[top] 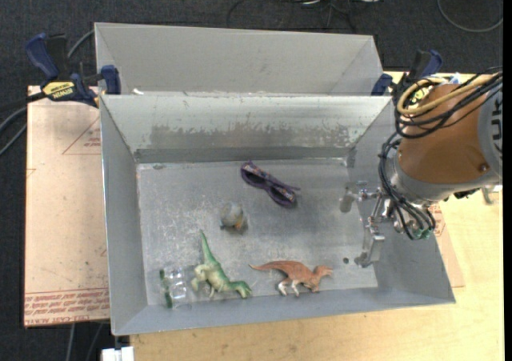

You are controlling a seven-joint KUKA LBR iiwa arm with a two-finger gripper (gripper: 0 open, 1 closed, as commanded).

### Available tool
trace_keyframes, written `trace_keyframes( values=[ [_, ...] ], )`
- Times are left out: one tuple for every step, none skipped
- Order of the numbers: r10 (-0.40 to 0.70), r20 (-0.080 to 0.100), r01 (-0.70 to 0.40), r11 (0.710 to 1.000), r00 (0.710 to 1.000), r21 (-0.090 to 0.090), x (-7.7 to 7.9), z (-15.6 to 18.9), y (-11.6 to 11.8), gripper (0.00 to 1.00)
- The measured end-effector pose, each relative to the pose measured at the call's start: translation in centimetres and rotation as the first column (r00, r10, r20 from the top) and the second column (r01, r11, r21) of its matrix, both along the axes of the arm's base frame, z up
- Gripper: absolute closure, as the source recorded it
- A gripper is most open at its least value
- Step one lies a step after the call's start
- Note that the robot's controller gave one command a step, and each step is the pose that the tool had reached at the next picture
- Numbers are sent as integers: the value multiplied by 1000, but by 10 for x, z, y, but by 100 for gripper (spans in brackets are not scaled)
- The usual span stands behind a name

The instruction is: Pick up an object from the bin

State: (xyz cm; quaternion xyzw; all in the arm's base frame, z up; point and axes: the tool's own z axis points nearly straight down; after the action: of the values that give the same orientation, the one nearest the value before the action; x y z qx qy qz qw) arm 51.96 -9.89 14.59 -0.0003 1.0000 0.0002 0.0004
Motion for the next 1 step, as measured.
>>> trace_keyframes(
  values=[
    [117,-7,-117,993,993,3,13,-77,50,0]
  ],
)
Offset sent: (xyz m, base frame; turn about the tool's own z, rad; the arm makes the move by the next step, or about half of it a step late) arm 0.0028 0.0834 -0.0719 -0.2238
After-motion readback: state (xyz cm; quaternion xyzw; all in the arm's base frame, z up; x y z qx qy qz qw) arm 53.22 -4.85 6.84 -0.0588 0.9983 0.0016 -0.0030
